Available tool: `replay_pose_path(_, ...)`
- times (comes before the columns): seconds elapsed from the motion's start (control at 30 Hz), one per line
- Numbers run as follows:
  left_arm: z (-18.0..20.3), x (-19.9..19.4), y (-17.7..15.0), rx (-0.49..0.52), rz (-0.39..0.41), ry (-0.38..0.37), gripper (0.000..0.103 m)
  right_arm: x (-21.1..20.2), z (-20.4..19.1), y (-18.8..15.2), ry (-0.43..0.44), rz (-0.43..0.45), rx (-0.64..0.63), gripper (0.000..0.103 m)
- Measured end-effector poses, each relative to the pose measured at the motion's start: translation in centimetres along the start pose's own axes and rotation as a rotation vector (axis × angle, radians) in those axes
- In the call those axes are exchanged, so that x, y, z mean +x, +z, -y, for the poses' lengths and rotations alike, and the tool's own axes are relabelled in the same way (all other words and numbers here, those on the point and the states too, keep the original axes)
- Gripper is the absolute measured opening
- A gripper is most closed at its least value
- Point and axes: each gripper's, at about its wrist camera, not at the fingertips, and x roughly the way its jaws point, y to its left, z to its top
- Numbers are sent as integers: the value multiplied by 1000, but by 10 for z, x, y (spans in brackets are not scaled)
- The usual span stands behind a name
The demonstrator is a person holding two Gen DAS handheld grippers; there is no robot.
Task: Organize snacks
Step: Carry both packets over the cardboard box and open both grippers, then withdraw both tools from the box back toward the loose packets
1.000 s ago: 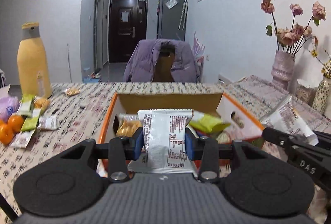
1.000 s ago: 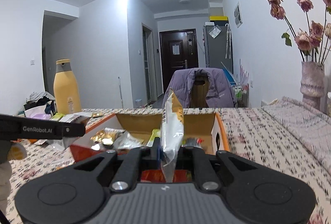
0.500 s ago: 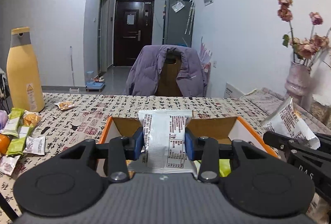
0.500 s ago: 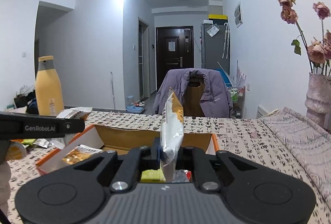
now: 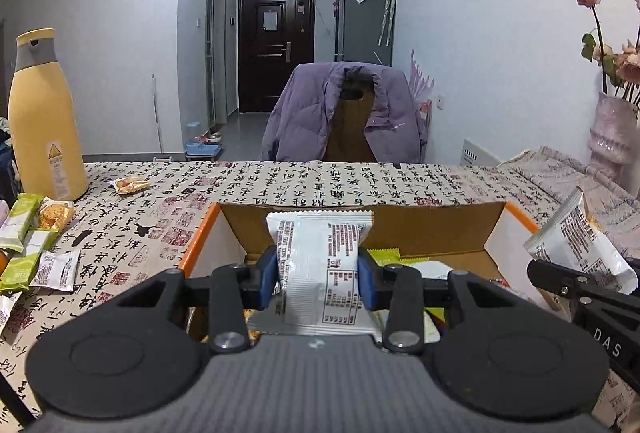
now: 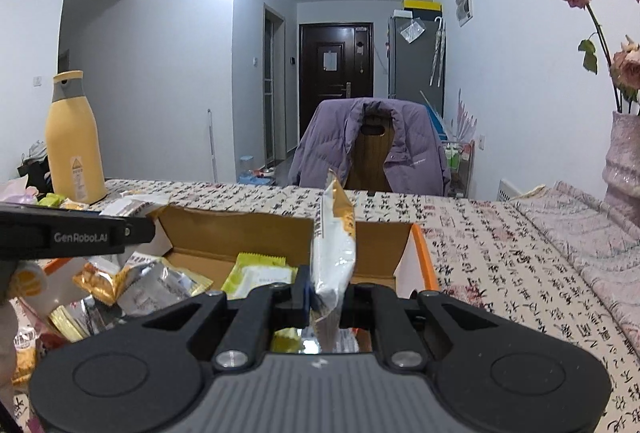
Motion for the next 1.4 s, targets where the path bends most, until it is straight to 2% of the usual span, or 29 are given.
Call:
replay_pose_path(0.23, -4, -1, -2, -21, 1, -8, 42, 7, -4, -8, 4, -38, -5, 14)
replay_pose_path(0.3, -9, -3, -2, -52, 6, -18, 52, 8, -4, -10, 4, -39, 0, 14)
replay_pose_path(0.37, -11, -6, 0, -70, 9, -22, 69, 8, -3, -11, 4, -34, 5, 21)
replay_pose_path(0.4, -12, -7, 0, -74, 17, -19, 74, 7, -2, -10, 6, -29, 10, 32)
replay_pose_path(0.43, -12, -9, 0, -76, 25, -14, 87, 6, -1, -10, 6, -23, 17, 50)
replay_pose_path(0.47, -12, -10, 1, -76, 36, -6, 102, 4, 1, -10, 8, -14, 26, 60)
replay_pose_path(0.5, -12, -11, 0, -75, 48, 2, 103, 2, 2, -10, 10, -3, 36, 80)
replay_pose_path(0.53, -11, -13, 0, -72, 62, 12, 103, 0, 3, -9, 9, 8, 43, 93)
replay_pose_path(0.63, -9, -14, 1, -62, 67, 16, 103, -6, 5, -8, 10, 41, 55, 102)
replay_pose_path(1.13, -8, -34, 8, -63, 94, 24, 103, -14, -1, 0, 3, 63, 30, 103)
replay_pose_path(1.4, -12, -57, 17, -83, 85, -15, 103, -40, -9, 3, -30, 35, 5, 103)
